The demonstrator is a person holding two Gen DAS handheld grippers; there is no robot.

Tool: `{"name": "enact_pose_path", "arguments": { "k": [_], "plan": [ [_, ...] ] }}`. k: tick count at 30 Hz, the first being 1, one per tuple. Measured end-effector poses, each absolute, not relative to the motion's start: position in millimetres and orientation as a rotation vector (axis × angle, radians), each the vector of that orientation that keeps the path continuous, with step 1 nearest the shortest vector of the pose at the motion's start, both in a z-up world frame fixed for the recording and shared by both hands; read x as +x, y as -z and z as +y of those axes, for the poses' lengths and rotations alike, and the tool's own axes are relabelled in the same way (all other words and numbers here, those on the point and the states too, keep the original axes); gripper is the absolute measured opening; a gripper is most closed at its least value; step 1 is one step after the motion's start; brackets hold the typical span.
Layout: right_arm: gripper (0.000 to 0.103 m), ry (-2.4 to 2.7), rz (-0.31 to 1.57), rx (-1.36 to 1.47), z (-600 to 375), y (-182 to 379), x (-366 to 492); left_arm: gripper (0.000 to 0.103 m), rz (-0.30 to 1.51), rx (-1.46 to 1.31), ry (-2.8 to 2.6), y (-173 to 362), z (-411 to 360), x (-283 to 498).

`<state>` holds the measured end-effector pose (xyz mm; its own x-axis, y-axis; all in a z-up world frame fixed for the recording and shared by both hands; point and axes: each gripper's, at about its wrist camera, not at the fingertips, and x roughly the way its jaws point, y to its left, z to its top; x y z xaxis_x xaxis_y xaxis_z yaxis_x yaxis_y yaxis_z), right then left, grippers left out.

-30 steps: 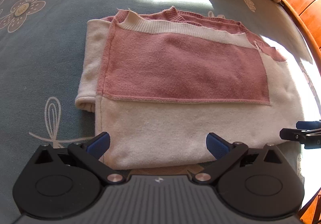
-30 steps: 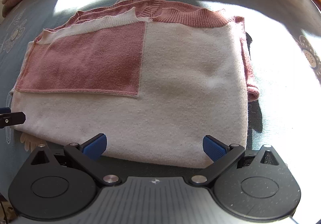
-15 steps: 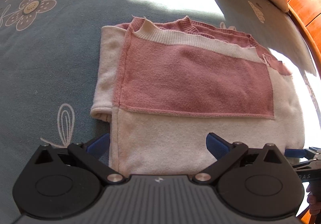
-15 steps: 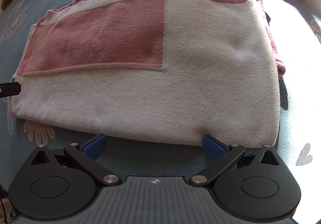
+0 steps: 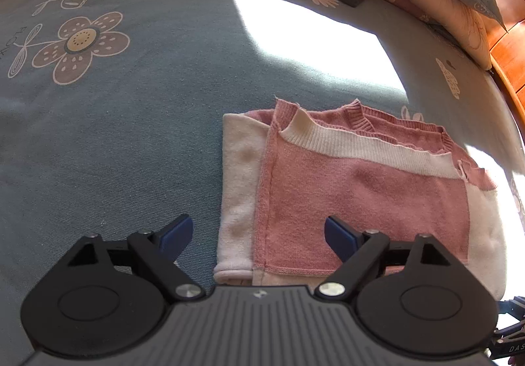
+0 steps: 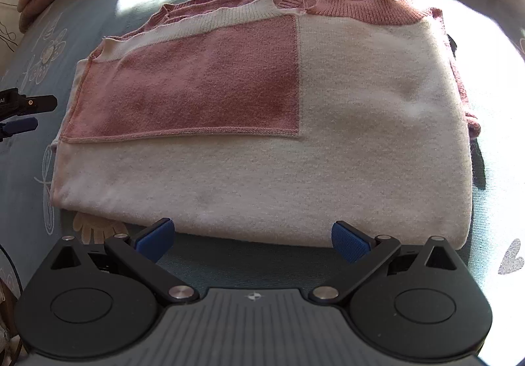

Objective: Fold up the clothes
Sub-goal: 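Roll the left gripper and lower it beside the sweater's side edge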

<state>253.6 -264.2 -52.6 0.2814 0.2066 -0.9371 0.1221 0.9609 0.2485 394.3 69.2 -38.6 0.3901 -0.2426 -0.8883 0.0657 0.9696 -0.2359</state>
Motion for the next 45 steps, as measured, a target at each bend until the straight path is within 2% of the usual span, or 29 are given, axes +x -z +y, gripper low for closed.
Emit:
{"name": "enact_pose_path", "arguments": {
  "k": [2,10,28,33,39,45],
  "plan": [
    [0.103,-0.062,1.288,0.286,-262.0,52.2,257.2,0.063,1.184,-0.237,0.205,50.0,80.0,401.4],
    [0.103,-0.057,1.288,0.259,-252.8,52.6,276.5,0.063,1.217,-0.402,0.256,80.7,107.3,419.5],
    [0.103,-0.059,1.232,0.256,-221.3,44.0,329.2,0.064,1.216,-0.585,0.583,104.4,114.6,487.7],
    [0.103,-0.046,1.216,0.271,-216.9,41.4,337.5,0.064,1.211,-0.684,0.62,112.2,128.0,478.4],
    [0.103,-0.043,1.21,0.285,-213.8,42.5,339.0,0.066,1.292,-0.88,0.652,134.5,141.0,438.5],
    [0.103,-0.04,1.21,0.306,-210.1,45.9,341.8,0.066,1.252,-0.851,0.697,131.2,131.7,461.7]
  ]
}}
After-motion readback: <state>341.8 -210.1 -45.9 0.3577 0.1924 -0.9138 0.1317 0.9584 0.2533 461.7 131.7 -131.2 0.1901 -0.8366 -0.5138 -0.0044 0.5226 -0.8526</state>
